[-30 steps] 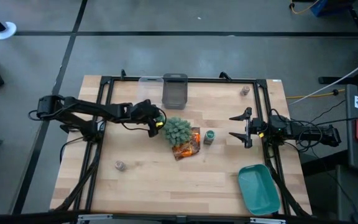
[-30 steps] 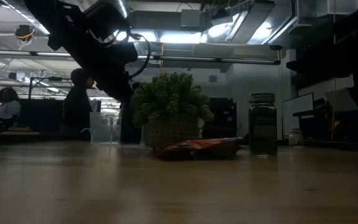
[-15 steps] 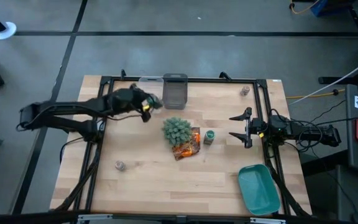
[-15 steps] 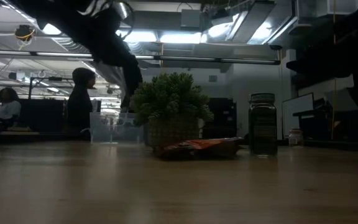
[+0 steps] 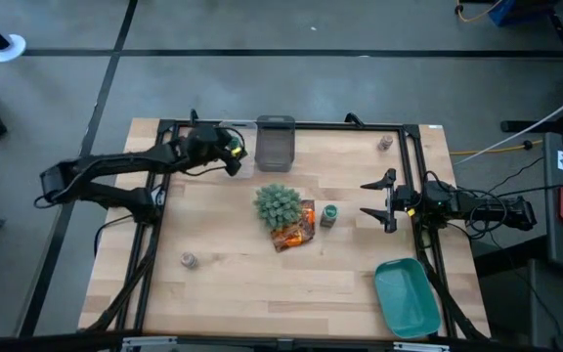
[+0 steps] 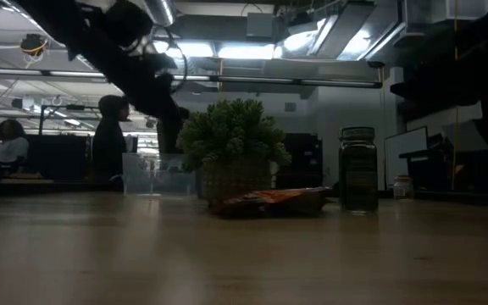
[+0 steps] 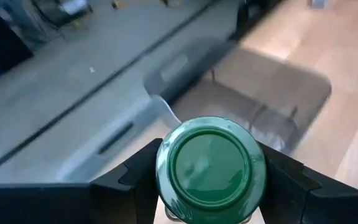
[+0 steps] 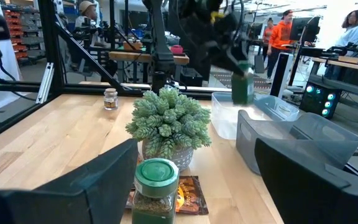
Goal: Sort spices by type
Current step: Put the left green bottled seasoning into the transparent bin
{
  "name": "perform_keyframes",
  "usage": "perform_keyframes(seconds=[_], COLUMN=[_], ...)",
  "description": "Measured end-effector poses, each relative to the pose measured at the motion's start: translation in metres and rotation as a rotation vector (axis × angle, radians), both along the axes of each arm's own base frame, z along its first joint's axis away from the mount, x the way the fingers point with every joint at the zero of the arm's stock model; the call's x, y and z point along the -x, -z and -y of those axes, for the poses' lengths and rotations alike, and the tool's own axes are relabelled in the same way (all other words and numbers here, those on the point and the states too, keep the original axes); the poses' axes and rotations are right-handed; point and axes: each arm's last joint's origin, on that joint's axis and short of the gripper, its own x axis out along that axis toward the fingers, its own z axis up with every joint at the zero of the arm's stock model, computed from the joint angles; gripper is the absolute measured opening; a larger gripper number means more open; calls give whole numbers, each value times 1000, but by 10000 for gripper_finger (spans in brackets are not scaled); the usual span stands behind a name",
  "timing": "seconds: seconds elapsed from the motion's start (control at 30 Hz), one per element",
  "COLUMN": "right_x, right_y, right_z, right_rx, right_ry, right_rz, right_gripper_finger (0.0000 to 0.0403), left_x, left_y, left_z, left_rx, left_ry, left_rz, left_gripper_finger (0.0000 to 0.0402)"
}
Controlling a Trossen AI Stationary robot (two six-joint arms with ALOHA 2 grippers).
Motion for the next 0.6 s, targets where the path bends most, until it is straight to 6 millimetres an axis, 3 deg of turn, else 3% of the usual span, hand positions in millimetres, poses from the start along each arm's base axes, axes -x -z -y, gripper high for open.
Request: perform_keyframes(seconds=[0.27,0.6], right_x=[0,0], right_y=[0,0], right_z=[0,0], right_rx=[0,0], right_ry=[0,0], right_rz=[0,0], right_gripper_finger=[324,324], left_x=[-14,-19], left_y=[30,39], left_z=[-7,-9], left_rx=[58,79], left_ry=[3,-4], left_rz=[-107,-119], left_gripper_finger=[197,198])
